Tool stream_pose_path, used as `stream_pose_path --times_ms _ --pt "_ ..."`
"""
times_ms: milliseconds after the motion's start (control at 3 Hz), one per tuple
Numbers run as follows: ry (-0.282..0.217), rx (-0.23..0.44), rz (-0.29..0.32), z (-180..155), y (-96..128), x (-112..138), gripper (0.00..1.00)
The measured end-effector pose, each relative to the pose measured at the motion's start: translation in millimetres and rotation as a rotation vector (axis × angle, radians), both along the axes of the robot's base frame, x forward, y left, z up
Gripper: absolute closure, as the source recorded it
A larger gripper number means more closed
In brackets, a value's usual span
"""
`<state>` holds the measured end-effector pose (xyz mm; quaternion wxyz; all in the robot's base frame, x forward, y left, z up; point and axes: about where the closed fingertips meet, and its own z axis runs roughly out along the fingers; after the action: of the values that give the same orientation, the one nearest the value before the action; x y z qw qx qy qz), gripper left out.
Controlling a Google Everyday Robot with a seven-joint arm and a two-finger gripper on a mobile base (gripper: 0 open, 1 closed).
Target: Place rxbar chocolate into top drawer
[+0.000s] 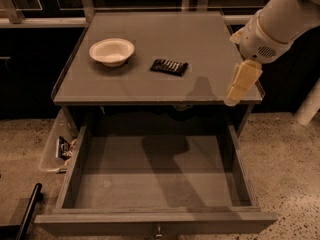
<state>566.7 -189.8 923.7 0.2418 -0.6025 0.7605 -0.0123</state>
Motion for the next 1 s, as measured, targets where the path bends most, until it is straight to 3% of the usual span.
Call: stream_pose_path --times_ms 333,1000 --pt "-0.01 0.073 0.015 -16 18 23 0.0" --pt "0.057 0.29 0.026 -46 50 63 0.0"
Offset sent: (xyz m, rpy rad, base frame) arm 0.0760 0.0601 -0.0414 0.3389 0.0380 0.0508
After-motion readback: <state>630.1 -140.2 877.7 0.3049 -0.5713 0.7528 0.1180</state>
